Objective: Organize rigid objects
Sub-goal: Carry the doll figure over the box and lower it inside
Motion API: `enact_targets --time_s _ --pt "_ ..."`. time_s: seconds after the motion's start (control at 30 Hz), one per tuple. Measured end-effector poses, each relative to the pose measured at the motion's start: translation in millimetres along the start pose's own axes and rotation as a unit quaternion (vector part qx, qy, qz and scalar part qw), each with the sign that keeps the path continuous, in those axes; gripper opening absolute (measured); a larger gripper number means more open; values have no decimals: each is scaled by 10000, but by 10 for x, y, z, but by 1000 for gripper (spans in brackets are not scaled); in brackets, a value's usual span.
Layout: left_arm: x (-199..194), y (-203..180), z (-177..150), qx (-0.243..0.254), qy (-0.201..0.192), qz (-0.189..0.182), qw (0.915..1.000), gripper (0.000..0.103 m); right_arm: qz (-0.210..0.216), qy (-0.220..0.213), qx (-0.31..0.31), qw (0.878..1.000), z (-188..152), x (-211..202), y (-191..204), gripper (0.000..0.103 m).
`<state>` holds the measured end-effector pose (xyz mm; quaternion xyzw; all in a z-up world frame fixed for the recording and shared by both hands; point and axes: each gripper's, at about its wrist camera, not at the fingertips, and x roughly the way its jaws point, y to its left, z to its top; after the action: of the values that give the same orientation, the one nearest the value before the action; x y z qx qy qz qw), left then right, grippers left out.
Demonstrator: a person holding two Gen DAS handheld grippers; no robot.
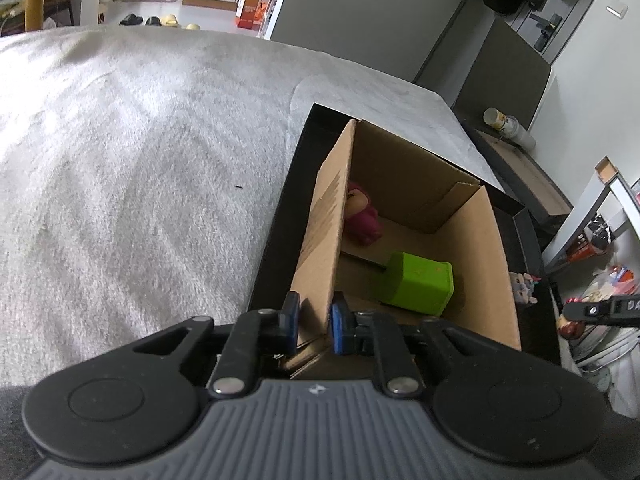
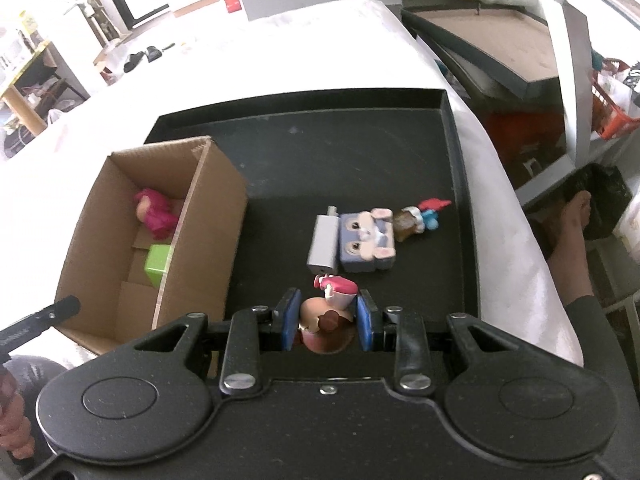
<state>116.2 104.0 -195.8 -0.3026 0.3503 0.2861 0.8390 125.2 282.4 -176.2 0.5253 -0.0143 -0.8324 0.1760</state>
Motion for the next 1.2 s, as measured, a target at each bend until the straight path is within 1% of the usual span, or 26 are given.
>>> enact_targets --time_s 0.37,0.8,1.2 --pt "-47 -73 -41 270 -198 348 9988 12 210 -268 -252 9991 163 -160 340 30" --pt "-87 -174 -72 536 -389 661 9956 11 472 -369 -465 9971 282 -133 723 30" --pt "-56 -120 -69 417 -336 606 9967 11 678 -377 -744 9942 520 89 1173 30"
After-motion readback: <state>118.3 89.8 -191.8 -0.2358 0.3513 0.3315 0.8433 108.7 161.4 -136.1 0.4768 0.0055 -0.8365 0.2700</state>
